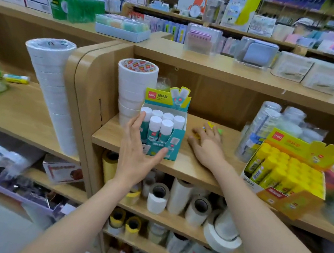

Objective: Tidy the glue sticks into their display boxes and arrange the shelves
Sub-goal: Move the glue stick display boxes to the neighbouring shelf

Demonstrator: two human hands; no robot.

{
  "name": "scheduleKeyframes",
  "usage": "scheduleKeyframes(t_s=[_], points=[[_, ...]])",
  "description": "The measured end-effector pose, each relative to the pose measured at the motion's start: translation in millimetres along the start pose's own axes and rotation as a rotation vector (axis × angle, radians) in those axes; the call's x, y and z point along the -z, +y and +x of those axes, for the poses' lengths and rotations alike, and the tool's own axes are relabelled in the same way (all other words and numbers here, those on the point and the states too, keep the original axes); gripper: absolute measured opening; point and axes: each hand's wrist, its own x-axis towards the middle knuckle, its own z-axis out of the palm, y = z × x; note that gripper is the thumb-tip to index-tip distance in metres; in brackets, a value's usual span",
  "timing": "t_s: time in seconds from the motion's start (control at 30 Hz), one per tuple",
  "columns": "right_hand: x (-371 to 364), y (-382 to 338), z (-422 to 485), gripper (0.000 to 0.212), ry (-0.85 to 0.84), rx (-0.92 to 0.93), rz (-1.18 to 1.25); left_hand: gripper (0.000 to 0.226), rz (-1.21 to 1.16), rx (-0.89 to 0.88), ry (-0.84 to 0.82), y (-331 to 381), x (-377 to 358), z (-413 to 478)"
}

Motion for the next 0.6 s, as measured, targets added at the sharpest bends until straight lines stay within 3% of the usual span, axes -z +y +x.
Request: scheduleKeyframes(t_s=[0.23,0.37,0.5,0.6], points=[[-1,-11,-42,0.042,-0.046,0.213,0.136,0.099,0.005,-0.035,0.000,-2,-1,-1],[5,-9,-50,0.042,0.088,0.111,0.279,0.099,-0.012,-0.040,-0.027,-2,2,-2],[2,-15,-51,0.043,-0.010,0.105,0.097,0.102,-0.010,-0.042,-0.075,-4,8,-2],[-3,-16,-62,0.036,0.036,0.117,0.140,0.101,-0.014,-0.049,-0.103,-6,14,-3]])
